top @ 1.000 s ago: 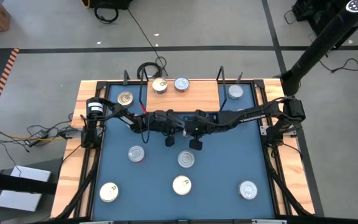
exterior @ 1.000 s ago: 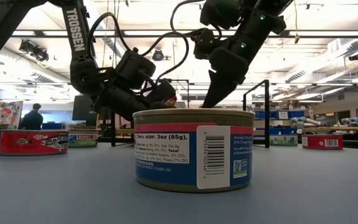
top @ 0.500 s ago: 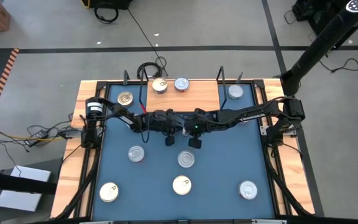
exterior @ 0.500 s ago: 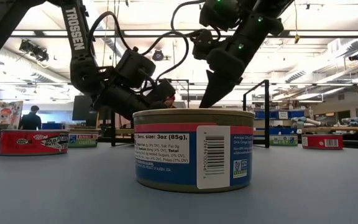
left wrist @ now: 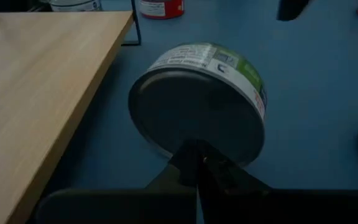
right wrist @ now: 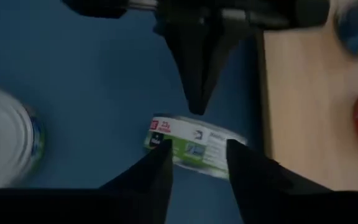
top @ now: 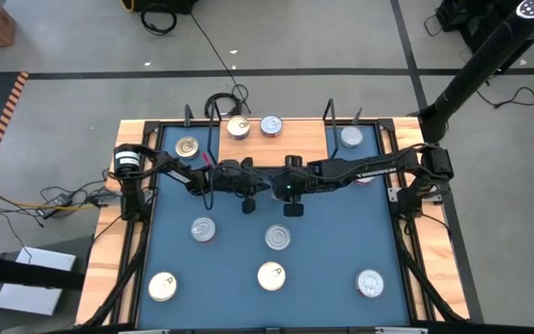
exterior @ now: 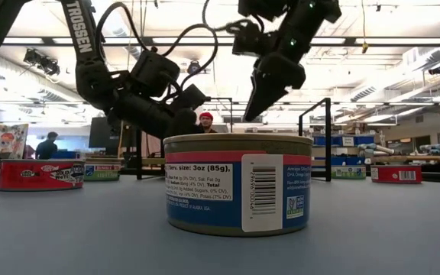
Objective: Stack canned seafood by type on shelf
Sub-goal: Put the white tuna can on the shelf
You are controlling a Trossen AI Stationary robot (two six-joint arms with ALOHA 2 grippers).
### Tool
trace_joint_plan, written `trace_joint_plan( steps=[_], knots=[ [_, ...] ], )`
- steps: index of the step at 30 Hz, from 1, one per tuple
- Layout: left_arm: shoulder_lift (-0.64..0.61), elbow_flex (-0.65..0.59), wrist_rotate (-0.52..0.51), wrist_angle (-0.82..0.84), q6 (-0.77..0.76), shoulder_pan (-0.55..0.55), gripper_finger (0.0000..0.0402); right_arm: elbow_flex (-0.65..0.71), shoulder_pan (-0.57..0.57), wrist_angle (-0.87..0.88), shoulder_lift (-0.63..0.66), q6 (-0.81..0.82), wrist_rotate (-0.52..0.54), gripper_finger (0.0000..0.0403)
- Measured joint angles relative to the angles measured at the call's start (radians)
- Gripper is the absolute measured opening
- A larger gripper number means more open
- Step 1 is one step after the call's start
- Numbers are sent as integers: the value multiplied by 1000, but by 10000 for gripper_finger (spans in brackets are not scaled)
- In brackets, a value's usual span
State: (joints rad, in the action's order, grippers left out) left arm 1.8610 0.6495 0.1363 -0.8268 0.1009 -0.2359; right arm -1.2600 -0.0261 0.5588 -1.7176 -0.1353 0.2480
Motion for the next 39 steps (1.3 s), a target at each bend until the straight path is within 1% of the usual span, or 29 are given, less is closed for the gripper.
trace_joint_plan(
  steps=[4,9,12,15,20,27,31,35,39],
  knots=[
    [0,0,1,-3,0,0,1,-21,1,19,1,-150,10,206],
    [0,0,24,-61,-3,0,1,-21,-13,25,-16,-343,-7,260],
    [0,8,26,-76,-4,0,1,-20,-25,21,-38,-456,-34,281],
    [0,10,47,-76,-4,0,1,-20,-38,20,-59,-544,-42,290],
    [0,11,77,-80,-3,0,1,-19,-68,13,-85,-632,-47,289],
    [1,11,110,-78,1,-1,1,-21,-100,-12,-111,-683,-104,285],
    [0,11,113,-71,4,-1,1,-21,-106,-14,-132,-681,-109,279],
    [0,11,113,-68,5,-1,1,-21,-103,-11,-129,-665,-110,254],
    [0,11,112,-67,4,-1,1,-21,-96,5,-123,-630,-106,209]
  ],
)
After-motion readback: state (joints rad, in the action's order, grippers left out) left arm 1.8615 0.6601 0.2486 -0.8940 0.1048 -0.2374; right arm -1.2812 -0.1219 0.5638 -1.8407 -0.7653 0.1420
